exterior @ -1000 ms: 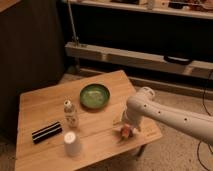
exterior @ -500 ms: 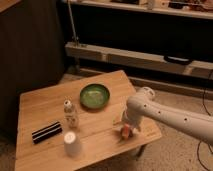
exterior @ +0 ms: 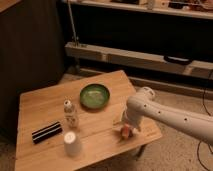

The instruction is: Drag the ceramic bowl in a circle

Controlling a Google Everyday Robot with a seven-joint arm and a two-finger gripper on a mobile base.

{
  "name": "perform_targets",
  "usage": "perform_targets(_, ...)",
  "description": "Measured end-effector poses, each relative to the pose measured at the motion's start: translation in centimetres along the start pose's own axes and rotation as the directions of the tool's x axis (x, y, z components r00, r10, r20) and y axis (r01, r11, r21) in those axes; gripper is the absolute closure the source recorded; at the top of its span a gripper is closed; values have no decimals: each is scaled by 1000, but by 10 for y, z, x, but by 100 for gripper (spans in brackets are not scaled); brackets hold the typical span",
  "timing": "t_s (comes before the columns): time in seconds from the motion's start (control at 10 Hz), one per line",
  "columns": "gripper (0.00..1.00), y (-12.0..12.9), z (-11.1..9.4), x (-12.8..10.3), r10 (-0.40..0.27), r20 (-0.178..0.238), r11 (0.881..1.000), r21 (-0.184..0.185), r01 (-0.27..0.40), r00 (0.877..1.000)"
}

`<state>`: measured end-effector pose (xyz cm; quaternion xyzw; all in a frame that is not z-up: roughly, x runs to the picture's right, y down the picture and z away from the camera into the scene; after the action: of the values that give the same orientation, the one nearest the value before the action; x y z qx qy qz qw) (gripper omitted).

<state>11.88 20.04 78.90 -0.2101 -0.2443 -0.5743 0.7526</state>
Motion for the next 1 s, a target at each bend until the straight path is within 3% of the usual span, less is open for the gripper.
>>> perform_targets(0.6, 20, 0, 0, 1, -3, -1, 1000, 4, 3, 1000)
perform_targets(0.8, 20, -13, -6, 17, -69, -32, 996, 60, 71, 997)
perform_targets(1.0, 20, -44, -13, 39, -133, -65, 985, 98, 139, 989)
